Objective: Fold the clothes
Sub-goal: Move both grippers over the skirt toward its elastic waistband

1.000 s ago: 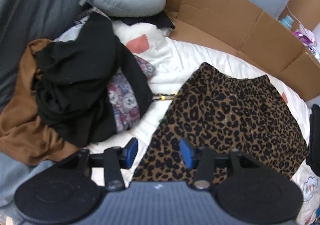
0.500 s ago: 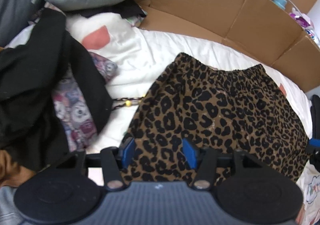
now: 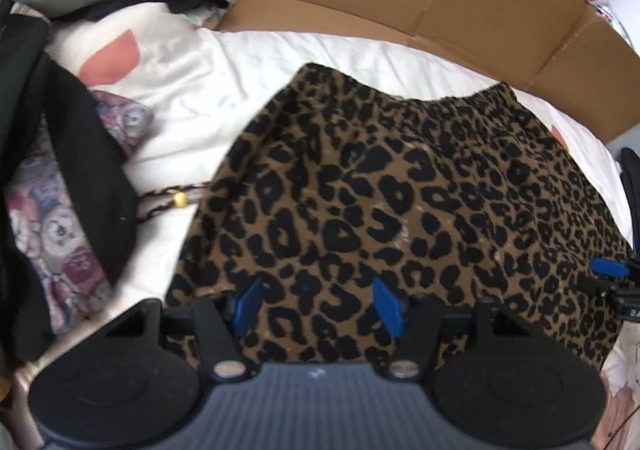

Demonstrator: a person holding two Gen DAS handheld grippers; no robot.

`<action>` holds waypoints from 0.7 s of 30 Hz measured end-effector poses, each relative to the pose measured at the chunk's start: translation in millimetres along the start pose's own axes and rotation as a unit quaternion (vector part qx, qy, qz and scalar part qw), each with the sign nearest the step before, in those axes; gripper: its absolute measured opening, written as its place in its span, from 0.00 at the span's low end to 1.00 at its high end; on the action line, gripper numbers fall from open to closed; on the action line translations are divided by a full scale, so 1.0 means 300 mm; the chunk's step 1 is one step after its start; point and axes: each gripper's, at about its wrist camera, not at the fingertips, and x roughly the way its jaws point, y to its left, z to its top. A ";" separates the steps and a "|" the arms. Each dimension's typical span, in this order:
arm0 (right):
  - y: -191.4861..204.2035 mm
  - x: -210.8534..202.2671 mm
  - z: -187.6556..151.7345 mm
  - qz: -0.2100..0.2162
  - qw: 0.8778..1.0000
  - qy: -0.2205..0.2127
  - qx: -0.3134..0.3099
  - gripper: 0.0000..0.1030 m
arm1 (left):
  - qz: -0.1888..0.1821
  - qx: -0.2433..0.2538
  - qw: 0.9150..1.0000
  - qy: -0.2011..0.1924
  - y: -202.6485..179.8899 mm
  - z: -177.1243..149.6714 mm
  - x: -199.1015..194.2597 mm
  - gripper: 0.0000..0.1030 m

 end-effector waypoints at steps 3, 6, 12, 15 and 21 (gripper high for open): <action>-0.002 0.006 0.001 0.000 1.000 0.003 -0.014 0.64 | 0.000 0.016 1.000 -0.002 -0.016 -0.008 0.026 0.62; -0.007 0.017 0.016 -0.001 0.999 0.006 -0.033 0.65 | 0.000 0.029 1.000 -0.001 -0.021 -0.016 0.053 0.62; -0.006 0.063 0.055 -0.003 0.997 0.009 -0.083 0.67 | 0.011 0.058 0.998 0.012 -0.003 -0.024 0.099 0.62; 0.000 0.076 0.081 -0.011 0.993 0.007 -0.119 0.69 | 0.029 0.058 0.998 0.015 0.024 -0.030 0.129 0.62; -0.084 0.132 0.158 -0.036 0.994 0.007 -0.102 0.70 | 0.053 0.071 0.996 0.005 0.055 -0.028 0.161 0.68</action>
